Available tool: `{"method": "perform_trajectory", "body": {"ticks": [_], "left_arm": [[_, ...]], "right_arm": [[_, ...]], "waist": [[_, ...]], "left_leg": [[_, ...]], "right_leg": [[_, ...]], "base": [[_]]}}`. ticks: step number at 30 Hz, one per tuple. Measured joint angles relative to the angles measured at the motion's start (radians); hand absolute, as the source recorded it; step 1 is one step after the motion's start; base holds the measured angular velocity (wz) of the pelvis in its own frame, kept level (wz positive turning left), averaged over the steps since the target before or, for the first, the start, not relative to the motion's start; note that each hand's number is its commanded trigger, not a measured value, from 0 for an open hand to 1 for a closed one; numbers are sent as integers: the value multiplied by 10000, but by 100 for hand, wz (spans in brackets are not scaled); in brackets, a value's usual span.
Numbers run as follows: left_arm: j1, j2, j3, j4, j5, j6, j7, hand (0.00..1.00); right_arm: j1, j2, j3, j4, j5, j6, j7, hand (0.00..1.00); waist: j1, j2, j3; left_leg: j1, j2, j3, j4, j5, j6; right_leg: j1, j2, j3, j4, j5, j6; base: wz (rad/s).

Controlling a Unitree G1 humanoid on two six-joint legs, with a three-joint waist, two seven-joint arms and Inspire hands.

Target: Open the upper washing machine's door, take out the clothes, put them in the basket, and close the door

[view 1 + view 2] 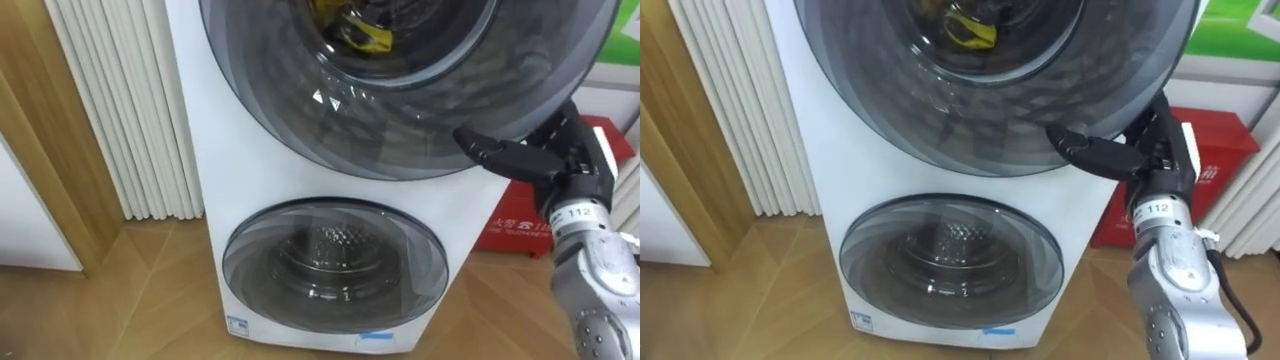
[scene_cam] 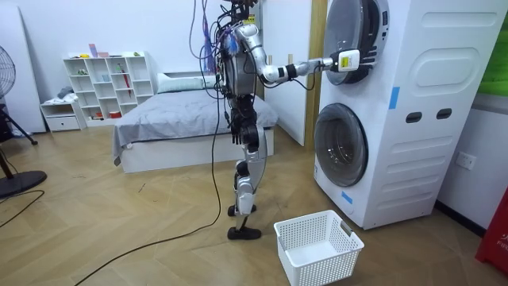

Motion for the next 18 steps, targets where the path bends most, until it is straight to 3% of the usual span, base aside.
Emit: {"method": "perform_trajectory", "body": {"ticks": [3,10,15,18], "left_arm": [[9,0,-6,30,-10,6,0,0],[67,14,-25,33,-3,5,0,0],[89,12,-15,-73,127,-15,0,0],[29,44,-6,-58,212,-87,-1,0]], "right_arm": [[-3,0,3,-2,185,0,5,0],[-3,-5,7,-76,520,0,-118,0],[-2,-7,-3,-584,797,84,-127,0],[-3,-84,-24,-1083,958,255,-143,0]], "waist": [[23,25,40],[128,56,26],[105,236,-81],[119,342,-100]], "left_leg": [[-63,6,-4,3,-1,0],[-93,-13,22,21,0,0],[-120,-10,24,15,2,0],[-83,-12,63,-9,6,-4]], "right_leg": [[-86,7,-3,66,0,0],[-131,12,-25,69,0,0],[-222,14,33,68,0,0],[-219,28,84,67,0,0]], "base": [[0],[0],[-2],[-8]]}}
